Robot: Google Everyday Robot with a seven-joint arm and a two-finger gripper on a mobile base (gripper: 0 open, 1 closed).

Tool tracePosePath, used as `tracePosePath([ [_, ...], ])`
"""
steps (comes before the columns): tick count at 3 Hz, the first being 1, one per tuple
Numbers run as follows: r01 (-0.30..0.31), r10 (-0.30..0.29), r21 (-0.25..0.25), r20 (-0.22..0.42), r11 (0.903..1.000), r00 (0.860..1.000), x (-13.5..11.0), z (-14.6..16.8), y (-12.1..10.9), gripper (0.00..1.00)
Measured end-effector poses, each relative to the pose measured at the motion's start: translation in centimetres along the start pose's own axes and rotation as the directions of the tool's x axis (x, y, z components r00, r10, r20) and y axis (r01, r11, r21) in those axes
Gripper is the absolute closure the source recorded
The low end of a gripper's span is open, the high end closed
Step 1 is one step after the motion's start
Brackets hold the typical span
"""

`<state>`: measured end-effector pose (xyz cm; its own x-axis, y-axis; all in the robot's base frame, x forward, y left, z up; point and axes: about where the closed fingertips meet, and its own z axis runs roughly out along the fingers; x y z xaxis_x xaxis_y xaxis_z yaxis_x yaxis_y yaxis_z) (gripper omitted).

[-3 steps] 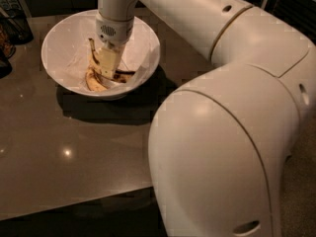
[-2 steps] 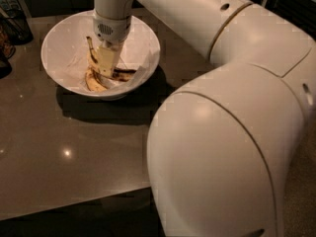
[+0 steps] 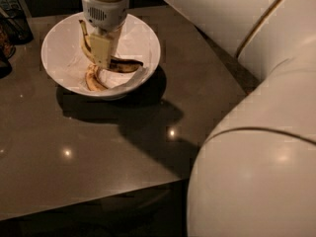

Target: Pick banana from white bowl

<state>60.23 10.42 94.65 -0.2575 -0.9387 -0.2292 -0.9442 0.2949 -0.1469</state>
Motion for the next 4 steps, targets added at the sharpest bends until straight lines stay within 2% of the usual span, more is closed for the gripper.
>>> tracePosePath([
  [1,0.0,0.0,0.0,0.0,1.0,1.0,0.0,0.0,0.0,1.0],
  [2,-0.051,0.051,-0.027,-0.004,0.9983,0.999,0.7,-1.6,1.7,1.0],
  [3,-0.129,0.13,-0.053,0.024,0.9902,0.991,2.1,-3.4,4.4,1.0],
  [4,-0.128,0.129,-0.052,0.026,0.9904,0.991,2.1,-3.4,4.4,1.0],
])
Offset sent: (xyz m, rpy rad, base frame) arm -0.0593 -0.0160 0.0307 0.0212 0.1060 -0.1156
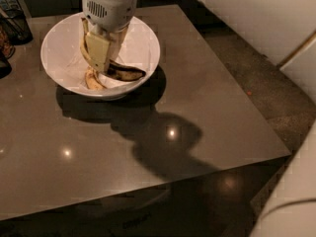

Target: Pick banana from white bowl

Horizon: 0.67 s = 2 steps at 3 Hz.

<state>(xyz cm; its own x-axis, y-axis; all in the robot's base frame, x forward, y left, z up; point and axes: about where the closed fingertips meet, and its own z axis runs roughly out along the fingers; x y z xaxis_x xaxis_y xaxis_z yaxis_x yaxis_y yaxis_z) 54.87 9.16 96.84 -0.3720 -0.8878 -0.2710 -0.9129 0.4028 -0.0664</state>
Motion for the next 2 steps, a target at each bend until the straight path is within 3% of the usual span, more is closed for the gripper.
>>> tracePosePath([
  [1,-0.002,0.002,0.0,-0.01,1.0,1.0,0.7,-1.4,1.6,1.0],
  [2,-0.058,0.058,-0.01,0.007,0.9982,0.998,2.8,-2.6,4.0,1.0],
])
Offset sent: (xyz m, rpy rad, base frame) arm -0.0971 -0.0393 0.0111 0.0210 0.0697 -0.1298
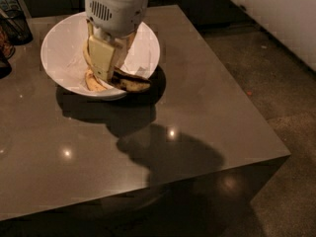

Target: Pick banana from white bowl

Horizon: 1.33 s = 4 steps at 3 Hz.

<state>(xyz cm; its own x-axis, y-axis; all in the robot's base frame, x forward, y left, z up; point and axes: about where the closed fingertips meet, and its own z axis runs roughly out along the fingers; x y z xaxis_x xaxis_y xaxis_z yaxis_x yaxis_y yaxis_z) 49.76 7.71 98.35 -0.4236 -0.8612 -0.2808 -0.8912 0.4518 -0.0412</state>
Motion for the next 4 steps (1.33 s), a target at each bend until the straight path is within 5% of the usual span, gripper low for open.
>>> tracePosePath([
  [1,-0.081,0.081,-0.013,0.004,0.9966,0.997,3.4,0.2,2.4,1.0],
  [2,-0.081,0.081,-0.013,0.004,0.9966,0.997,3.5,0.2,2.4,1.0],
  [4,-0.178,0.178,-0.065,-0.014,0.9819,0.984,8.4,-0.7,6.5,1.0],
])
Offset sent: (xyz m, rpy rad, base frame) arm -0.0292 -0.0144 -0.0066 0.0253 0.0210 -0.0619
